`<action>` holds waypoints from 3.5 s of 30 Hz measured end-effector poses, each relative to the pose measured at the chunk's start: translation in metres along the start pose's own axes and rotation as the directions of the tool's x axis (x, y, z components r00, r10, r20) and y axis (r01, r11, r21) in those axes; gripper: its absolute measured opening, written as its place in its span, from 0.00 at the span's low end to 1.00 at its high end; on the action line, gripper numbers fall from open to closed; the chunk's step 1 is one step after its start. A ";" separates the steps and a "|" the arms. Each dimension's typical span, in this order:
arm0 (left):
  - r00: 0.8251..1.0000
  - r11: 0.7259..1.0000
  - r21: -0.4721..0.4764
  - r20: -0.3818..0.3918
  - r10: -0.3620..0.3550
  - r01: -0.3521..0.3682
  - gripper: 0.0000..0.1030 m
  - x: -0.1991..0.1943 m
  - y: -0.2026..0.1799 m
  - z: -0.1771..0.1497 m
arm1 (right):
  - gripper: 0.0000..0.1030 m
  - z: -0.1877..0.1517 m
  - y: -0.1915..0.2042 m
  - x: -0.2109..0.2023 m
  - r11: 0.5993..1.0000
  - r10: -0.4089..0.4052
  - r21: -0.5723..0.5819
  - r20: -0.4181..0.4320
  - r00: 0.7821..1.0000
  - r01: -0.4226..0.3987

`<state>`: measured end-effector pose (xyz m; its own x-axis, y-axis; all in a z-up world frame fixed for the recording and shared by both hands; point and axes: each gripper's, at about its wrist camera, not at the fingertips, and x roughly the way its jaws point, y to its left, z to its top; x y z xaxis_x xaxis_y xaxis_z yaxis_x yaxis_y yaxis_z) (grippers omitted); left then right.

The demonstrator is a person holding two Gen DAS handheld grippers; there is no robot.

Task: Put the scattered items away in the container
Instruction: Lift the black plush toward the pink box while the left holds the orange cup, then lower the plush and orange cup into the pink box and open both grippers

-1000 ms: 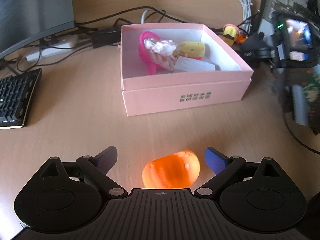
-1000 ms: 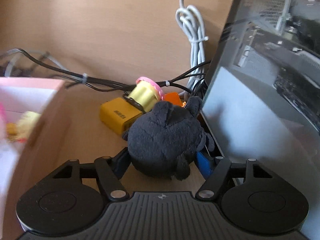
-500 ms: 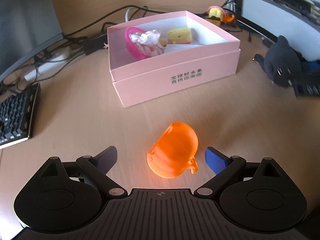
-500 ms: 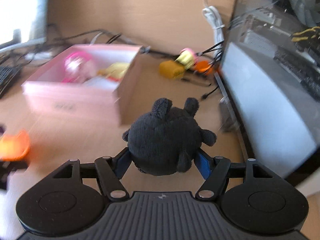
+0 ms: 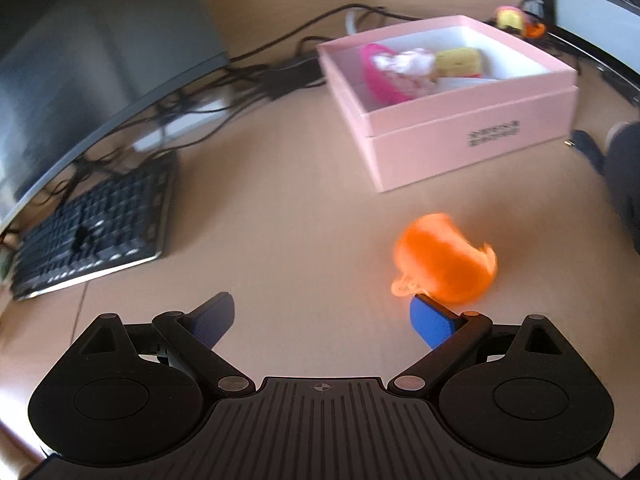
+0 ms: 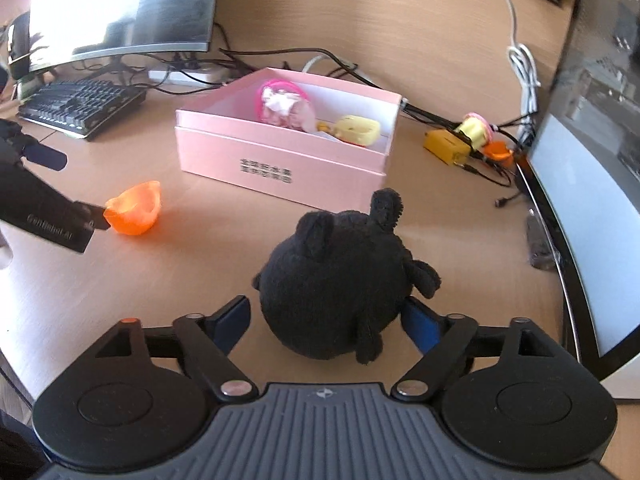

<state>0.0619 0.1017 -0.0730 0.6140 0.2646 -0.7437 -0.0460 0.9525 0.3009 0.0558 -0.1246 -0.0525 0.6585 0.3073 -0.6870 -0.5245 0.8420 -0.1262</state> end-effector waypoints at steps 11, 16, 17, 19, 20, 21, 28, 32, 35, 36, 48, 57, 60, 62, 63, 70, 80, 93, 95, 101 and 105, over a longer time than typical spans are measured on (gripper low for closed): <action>0.965 0.967 -0.030 0.087 -0.248 0.251 0.95 -0.019 0.001 -0.009 | 0.82 0.000 0.001 -0.003 0.999 -0.038 0.001 0.001 0.999 0.038; 0.958 0.960 0.012 0.070 -0.278 0.278 0.95 -0.006 -0.023 -0.001 | 0.83 -0.005 -0.002 -0.004 0.998 -0.064 0.000 -0.007 0.998 0.064; 0.958 0.960 0.006 0.070 -0.279 0.280 0.95 -0.003 -0.025 0.002 | 0.83 -0.006 -0.003 -0.004 0.998 -0.069 0.005 -0.012 0.998 0.069; 0.955 0.958 -0.006 0.080 -0.284 0.285 0.95 0.002 -0.029 0.008 | 0.83 -0.008 -0.007 -0.003 0.997 -0.076 0.011 -0.023 0.997 0.076; 0.955 0.958 -0.005 0.083 -0.284 0.286 0.92 0.005 -0.031 0.011 | 0.83 -0.009 -0.009 -0.002 0.997 -0.081 0.013 -0.026 0.996 0.081; 0.955 0.958 0.000 0.078 -0.286 0.286 0.73 0.008 -0.032 0.014 | 0.83 -0.009 -0.010 -0.002 0.996 -0.085 0.015 -0.028 0.996 0.085; 0.952 0.954 -0.010 0.059 -0.300 0.301 0.57 0.008 -0.033 0.017 | 0.83 -0.009 -0.015 0.001 0.996 -0.090 0.023 -0.025 0.996 0.091; 0.950 0.949 -0.051 0.052 -0.308 0.311 0.57 -0.003 -0.030 0.018 | 0.83 -0.006 -0.014 0.007 0.997 -0.078 0.024 -0.024 0.997 0.079; 0.949 0.948 -0.062 0.045 -0.311 0.313 0.57 -0.015 -0.030 0.016 | 0.83 -0.003 -0.012 0.011 0.996 -0.081 0.022 -0.010 0.997 0.081; 0.949 0.947 -0.064 0.042 -0.313 0.315 0.57 -0.018 -0.030 0.015 | 0.82 -0.002 -0.012 0.012 0.996 -0.083 0.018 -0.004 0.997 0.083; 0.951 0.951 -0.061 0.069 -0.300 0.304 0.57 -0.051 -0.022 -0.001 | 0.56 0.006 0.015 -0.015 1.000 -0.020 -0.015 0.053 0.998 0.021; 0.947 0.947 -0.050 0.068 -0.315 0.318 0.57 -0.059 -0.015 -0.016 | 0.60 -0.020 0.029 -0.038 0.999 -0.014 -0.035 -0.038 0.999 0.013; 0.944 0.945 -0.039 0.072 -0.322 0.325 0.57 -0.062 -0.014 -0.019 | 0.91 -0.023 0.027 -0.039 0.999 -0.047 0.006 -0.032 0.998 0.048; 0.943 0.944 -0.039 0.073 -0.324 0.328 0.57 -0.063 -0.013 -0.021 | 0.97 -0.022 0.029 -0.039 0.998 -0.064 0.017 0.000 0.998 0.064; 0.943 0.944 -0.040 0.073 -0.324 0.328 0.57 -0.063 -0.013 -0.022 | 0.97 -0.021 0.030 -0.036 0.998 -0.061 0.019 0.003 0.998 0.061; 0.944 0.945 -0.048 0.081 -0.318 0.323 0.57 -0.066 -0.010 -0.025 | 0.68 -0.018 0.032 -0.010 0.996 -0.086 -0.002 -0.036 0.996 0.086; 0.938 0.940 -0.021 0.078 -0.339 0.341 0.57 -0.067 -0.018 -0.025 | 0.67 -0.016 0.035 -0.031 0.998 -0.059 -0.005 0.004 0.998 0.059; 0.930 0.941 0.013 0.144 -0.337 0.339 0.57 -0.063 -0.031 0.019 | 0.67 0.043 0.016 -0.047 0.998 -0.052 -0.013 0.161 0.986 0.055; 0.929 0.944 0.014 0.171 -0.327 0.329 0.57 -0.060 -0.032 0.036 | 0.67 0.061 0.010 -0.043 0.999 -0.049 -0.006 0.191 0.980 0.051; 0.916 0.955 0.020 0.279 -0.289 0.295 0.57 -0.050 -0.027 0.098 | 0.67 0.126 -0.017 -0.026 1.000 -0.030 0.017 0.297 0.954 0.026; 0.913 0.961 0.000 0.312 -0.262 0.276 0.57 -0.032 -0.019 0.141 | 0.67 0.168 -0.042 -0.006 0.997 0.007 0.067 0.340 0.940 -0.032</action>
<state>0.1540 0.0534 0.0295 0.8186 -0.0549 -0.5717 0.1253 0.9885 0.0846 0.1644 -0.0871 0.0776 0.7989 0.4461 -0.4035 -0.5082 0.8594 -0.0561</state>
